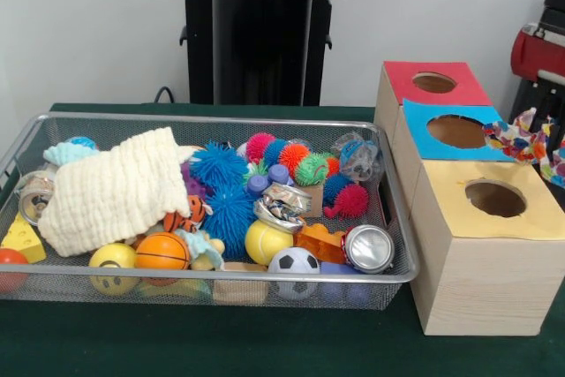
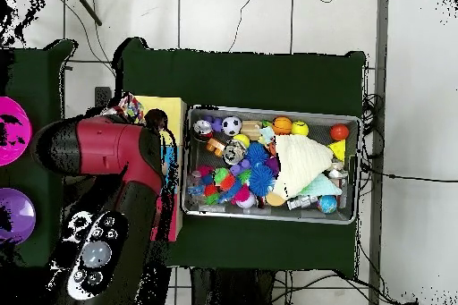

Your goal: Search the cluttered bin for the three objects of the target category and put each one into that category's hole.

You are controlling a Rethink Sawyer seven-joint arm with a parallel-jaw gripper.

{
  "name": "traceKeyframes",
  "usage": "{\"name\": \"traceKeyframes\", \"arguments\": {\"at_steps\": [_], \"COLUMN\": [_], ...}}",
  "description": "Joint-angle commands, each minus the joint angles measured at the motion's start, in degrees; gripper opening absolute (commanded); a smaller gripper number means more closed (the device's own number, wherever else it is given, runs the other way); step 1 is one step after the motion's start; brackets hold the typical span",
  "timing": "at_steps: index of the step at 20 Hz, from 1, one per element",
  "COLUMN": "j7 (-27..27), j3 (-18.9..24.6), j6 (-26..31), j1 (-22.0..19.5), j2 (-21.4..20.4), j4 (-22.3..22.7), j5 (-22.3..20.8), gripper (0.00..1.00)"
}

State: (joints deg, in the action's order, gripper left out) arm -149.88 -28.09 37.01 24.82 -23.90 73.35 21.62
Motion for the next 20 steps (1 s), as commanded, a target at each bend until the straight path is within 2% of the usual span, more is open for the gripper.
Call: {"name": "traceKeyframes", "arguments": {"at_steps": [1, 12, 20], "j7": [-8.8, -7.1, -4.5], "j3": [4.3, 5.2, 6.5], "j6": [-0.7, -3.0, -5.8], "j1": [-2.1, -3.4, -4.8], "j2": [1.3, 1.1, -0.4], "j4": [4.7, 6.2, 9.9], "j5": [0.6, -0.1, -1.1], "gripper": [0.00, 0.00, 0.00]}}
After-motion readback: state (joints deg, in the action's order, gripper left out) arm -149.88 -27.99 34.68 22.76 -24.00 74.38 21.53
